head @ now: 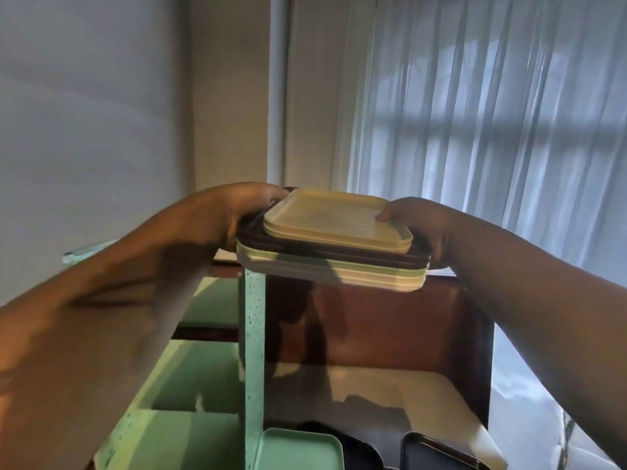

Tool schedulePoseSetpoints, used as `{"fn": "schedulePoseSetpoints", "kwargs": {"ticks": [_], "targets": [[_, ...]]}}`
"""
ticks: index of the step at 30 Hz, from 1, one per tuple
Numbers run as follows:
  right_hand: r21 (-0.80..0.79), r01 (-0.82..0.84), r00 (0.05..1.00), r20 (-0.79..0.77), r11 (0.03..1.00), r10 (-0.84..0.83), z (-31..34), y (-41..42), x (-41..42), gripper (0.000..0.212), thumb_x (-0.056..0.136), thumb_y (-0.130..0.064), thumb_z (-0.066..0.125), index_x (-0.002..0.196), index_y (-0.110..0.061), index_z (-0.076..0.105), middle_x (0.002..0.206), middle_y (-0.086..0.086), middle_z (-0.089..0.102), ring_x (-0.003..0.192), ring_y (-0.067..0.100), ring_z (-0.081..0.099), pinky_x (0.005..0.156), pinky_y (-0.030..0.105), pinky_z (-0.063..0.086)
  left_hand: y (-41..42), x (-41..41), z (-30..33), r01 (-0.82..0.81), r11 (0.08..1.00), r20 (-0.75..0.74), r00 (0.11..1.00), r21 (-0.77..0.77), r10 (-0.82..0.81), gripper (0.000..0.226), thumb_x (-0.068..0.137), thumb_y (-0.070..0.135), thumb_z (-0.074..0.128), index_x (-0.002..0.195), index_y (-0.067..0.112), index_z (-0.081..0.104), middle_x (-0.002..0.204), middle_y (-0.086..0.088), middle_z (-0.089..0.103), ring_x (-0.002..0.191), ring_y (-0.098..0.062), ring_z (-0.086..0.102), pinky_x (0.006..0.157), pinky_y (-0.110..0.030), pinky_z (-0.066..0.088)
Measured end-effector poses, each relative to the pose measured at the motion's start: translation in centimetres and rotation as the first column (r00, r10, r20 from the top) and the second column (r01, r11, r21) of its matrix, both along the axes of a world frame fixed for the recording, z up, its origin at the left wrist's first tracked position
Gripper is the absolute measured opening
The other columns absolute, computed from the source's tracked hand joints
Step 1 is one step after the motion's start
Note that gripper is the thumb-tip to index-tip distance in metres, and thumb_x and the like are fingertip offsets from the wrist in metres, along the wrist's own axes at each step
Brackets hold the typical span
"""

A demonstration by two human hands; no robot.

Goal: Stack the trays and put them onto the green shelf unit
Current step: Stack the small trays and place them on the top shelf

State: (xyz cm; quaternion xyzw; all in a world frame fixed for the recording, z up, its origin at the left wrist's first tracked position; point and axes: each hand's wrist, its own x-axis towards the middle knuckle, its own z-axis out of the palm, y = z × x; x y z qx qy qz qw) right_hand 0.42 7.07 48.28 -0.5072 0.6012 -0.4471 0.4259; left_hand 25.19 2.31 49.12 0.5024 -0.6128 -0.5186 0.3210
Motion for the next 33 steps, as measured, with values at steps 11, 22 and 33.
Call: {"fn": "schedulePoseSetpoints", "kwargs": {"ticks": [11,22,33], "targets": [[0.055,-0.038,0.998,-0.045,0.998,0.041,1.5,-8.1,17.4,0.019,0.1,-0.013,0.056,0.115,-0.002,0.055,0.088,0.017,0.061,0.071,0.029,0.063,0.06,0.035,0.054,-4.8,17.2,2.0,-0.18,0.982,0.168,0.971,0.05,0.169,0.048,0.098,0.05,0.052,0.09,0.003,0.063,0.062,-0.012,0.07,0.058,-0.024,0.069,0.057,-0.029,0.057],[0.038,-0.038,0.917,-0.395,0.999,0.05,-2.1,-13.7,26.3,0.01,0.101,-0.006,0.053,0.097,0.001,0.058,0.091,0.018,0.055,0.073,0.028,0.054,0.063,0.034,0.044,-8.6,25.0,-2.7,-0.282,0.956,0.254,0.921,-0.084,0.294,0.03,0.089,0.031,0.072,0.094,0.005,0.058,0.093,-0.016,0.07,0.084,-0.028,0.069,0.077,-0.039,0.057],[0.043,-0.019,0.6,-0.799,0.999,0.046,-4.7,-18.7,28.9,0.033,0.099,0.0,0.052,0.131,0.006,0.059,0.101,0.012,0.05,0.096,0.027,0.054,0.085,0.033,0.041,-14.2,25.4,-7.4,-0.231,0.959,0.277,0.922,-0.164,0.27,0.032,0.087,0.031,0.074,0.102,0.003,0.067,0.101,-0.018,0.07,0.089,-0.031,0.07,0.072,-0.033,0.056]]}}
